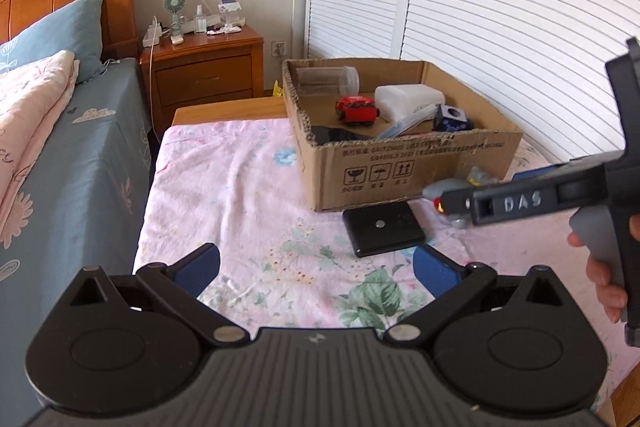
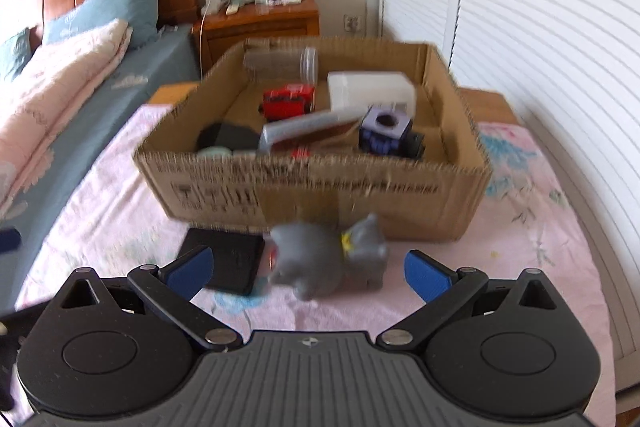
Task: Organize rigid objects
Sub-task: 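Move the left gripper to the black square pad while the right approaches the grey elephant toy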
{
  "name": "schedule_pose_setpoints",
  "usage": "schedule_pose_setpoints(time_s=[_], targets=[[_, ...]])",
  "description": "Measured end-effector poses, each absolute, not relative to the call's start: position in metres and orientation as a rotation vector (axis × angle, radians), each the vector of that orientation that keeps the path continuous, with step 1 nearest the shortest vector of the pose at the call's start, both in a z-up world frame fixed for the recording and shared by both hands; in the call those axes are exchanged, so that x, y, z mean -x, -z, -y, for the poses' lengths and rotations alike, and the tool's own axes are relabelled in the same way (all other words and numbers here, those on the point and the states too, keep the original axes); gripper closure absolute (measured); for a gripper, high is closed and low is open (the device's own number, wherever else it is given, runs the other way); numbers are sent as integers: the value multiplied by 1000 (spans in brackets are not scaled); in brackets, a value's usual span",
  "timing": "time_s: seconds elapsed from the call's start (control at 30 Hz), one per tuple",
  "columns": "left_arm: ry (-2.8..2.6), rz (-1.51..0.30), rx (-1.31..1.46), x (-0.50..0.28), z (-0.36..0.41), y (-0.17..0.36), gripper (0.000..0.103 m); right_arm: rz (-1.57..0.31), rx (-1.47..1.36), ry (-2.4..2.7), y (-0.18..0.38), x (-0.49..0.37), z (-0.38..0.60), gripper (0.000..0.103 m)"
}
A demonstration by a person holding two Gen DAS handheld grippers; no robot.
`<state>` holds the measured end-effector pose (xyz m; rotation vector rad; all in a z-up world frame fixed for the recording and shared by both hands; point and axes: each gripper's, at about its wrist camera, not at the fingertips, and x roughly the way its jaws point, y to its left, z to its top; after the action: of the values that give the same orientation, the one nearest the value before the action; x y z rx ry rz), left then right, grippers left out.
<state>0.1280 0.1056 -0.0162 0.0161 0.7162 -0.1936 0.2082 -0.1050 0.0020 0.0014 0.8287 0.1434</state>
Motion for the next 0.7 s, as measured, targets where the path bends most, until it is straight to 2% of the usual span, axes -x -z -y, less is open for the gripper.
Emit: schedule_pose_setpoints(time_s=[0.37, 0.7], targets=[[171, -748, -20, -133, -108, 29, 1, -876, -9, -76, 30, -238, 112, 0], [177, -764, -47, -141, -93, 30, 1, -896, -51, -12, 33, -238, 137, 0]])
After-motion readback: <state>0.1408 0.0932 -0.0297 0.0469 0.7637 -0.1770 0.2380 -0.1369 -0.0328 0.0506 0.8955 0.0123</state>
